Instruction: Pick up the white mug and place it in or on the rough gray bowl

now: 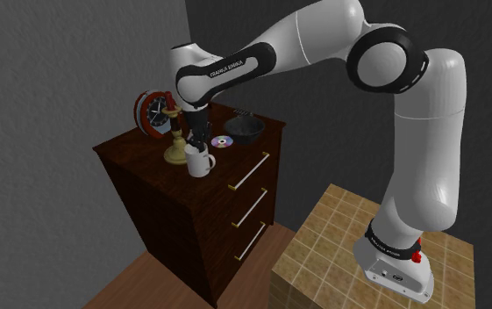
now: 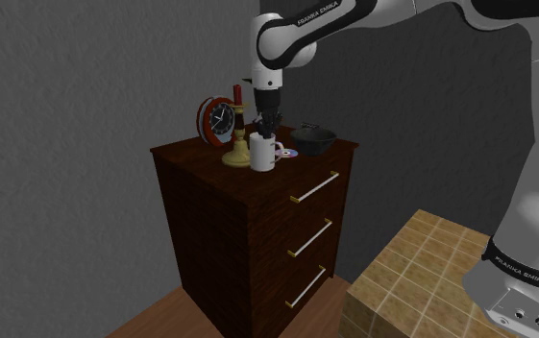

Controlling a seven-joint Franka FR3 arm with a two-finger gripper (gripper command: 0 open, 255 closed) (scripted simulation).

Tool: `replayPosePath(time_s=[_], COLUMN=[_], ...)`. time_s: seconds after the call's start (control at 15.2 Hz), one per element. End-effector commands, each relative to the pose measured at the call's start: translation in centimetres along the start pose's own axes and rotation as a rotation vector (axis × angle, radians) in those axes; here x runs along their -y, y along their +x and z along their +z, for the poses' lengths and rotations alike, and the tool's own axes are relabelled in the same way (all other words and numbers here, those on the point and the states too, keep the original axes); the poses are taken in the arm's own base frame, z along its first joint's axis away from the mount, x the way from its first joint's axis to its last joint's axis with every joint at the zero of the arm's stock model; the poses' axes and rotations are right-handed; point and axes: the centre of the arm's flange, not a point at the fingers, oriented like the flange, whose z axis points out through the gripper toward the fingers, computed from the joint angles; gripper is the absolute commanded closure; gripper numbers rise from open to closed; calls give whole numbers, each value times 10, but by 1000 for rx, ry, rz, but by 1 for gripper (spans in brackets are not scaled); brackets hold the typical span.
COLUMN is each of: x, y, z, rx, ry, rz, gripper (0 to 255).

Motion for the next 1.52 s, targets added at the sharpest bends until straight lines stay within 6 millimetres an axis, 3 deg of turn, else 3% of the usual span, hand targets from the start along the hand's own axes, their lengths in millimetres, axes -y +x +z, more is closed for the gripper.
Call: replayPosePath(time_s=[0.0,1.19,1.45], x=[0,0,-52], y=[-1,-4,-11], z=[-11,-103,-106], rx=[0,0,0], ry=[0,0,0], rz=[0,0,0], gripper=[255,255,255])
